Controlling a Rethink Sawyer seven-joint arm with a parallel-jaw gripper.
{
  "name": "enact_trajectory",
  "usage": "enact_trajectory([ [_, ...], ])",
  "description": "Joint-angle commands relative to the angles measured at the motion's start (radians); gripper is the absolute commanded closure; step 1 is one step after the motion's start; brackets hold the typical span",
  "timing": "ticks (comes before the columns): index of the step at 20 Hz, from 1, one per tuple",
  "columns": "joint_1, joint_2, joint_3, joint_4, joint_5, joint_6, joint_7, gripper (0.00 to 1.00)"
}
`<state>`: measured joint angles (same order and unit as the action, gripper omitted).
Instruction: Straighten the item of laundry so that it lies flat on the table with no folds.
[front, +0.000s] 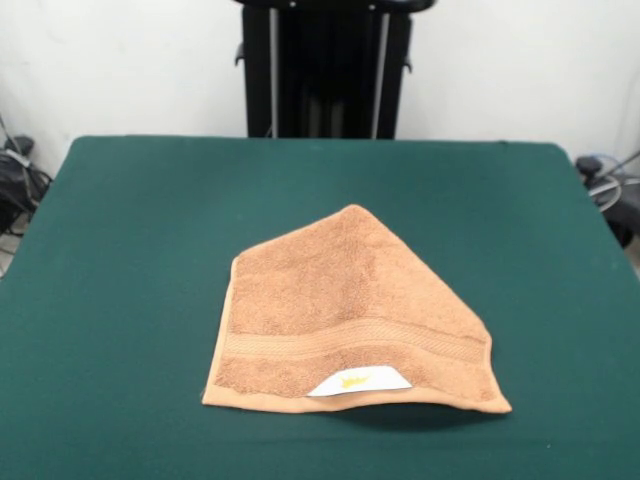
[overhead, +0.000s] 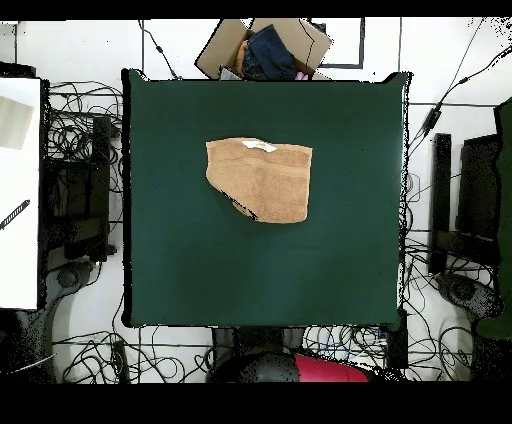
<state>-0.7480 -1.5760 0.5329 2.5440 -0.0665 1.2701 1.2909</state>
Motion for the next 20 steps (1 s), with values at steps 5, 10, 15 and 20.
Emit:
enact_trajectory([
  [5, 0.031, 0.106, 0.025, -0.071, -0.126, 0.237, 0.167, 0.0],
  [10, 0.021, 0.207, 0.003, -0.079, -0.192, 0.159, 0.191, 0.0],
  [15, 0.017, 0.286, -0.037, -0.072, -0.23, 0.087, 0.215, 0.0],
  [20, 0.014, 0.358, -0.067, -0.07, -0.273, 0.022, 0.226, 0.0],
])
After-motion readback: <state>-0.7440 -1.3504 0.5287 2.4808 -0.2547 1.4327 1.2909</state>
